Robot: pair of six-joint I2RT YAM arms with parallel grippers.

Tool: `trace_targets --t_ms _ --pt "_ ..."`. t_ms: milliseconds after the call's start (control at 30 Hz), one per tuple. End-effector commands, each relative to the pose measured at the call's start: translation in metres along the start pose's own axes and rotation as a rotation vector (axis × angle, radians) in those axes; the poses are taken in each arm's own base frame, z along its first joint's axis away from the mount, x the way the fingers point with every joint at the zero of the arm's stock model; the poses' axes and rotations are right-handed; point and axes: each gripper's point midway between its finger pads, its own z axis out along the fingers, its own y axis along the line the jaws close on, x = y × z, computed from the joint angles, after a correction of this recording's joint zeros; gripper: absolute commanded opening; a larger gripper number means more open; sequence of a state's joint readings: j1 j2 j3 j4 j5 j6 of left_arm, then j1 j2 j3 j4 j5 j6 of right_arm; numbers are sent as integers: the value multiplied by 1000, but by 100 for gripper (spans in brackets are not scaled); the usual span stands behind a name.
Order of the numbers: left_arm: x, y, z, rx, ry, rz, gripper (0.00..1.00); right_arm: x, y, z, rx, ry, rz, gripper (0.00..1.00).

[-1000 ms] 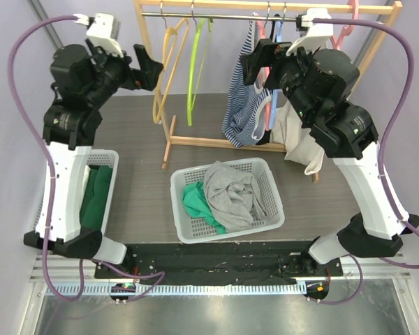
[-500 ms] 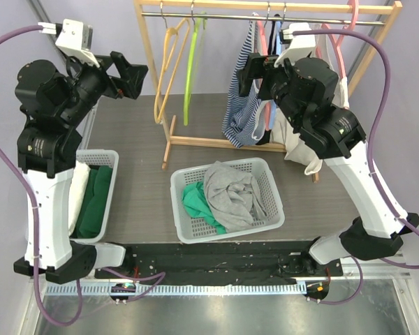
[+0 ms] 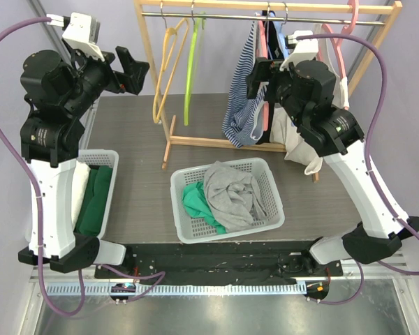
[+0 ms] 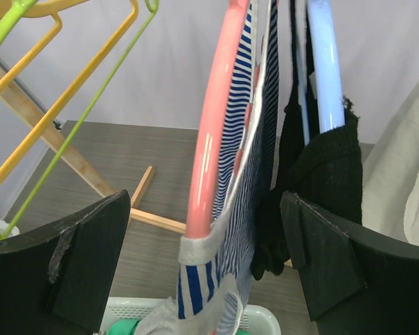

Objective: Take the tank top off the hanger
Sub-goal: Pick up the hanger from the clothesline.

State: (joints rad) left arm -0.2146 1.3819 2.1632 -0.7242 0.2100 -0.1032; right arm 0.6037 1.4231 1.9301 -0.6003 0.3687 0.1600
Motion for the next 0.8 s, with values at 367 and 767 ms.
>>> trace_targets --t_ms 367,767 --pt "-23 6 -1 -25 -49 43 100 4 -19 -10 -26 -13 -5 66" --pt "8 14 5 -63 37 21 100 20 -26 -13 -27 -27 -84 9"
